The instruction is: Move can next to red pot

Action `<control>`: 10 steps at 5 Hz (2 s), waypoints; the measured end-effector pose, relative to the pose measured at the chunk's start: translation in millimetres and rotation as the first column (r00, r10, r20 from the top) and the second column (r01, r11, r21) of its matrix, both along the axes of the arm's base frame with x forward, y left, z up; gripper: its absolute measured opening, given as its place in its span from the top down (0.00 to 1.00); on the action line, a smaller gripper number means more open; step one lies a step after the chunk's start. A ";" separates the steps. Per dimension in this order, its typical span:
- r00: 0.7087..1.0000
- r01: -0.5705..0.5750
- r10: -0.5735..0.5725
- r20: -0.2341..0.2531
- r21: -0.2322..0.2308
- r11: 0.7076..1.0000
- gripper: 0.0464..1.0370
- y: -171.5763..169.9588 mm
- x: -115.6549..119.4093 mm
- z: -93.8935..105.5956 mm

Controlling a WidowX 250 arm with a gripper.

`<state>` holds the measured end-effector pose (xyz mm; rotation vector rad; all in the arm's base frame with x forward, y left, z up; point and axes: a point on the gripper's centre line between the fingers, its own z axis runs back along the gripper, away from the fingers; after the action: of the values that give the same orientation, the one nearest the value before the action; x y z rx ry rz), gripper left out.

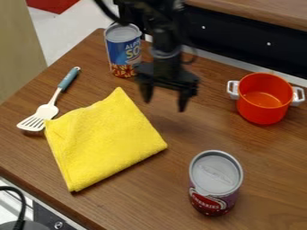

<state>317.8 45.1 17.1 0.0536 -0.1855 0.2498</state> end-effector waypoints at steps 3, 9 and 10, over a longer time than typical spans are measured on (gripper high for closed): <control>0.920 -0.390 0.390 0.030 -0.003 0.921 0.04 99.4 16.0 35.6; 0.516 -0.840 0.833 0.201 -0.070 0.538 0.04 216.0 71.5 26.5; 0.487 -0.853 0.857 0.168 -0.121 0.508 0.04 209.5 84.2 32.7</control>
<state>402.0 254.5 49.8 0.0984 -0.3616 1.2976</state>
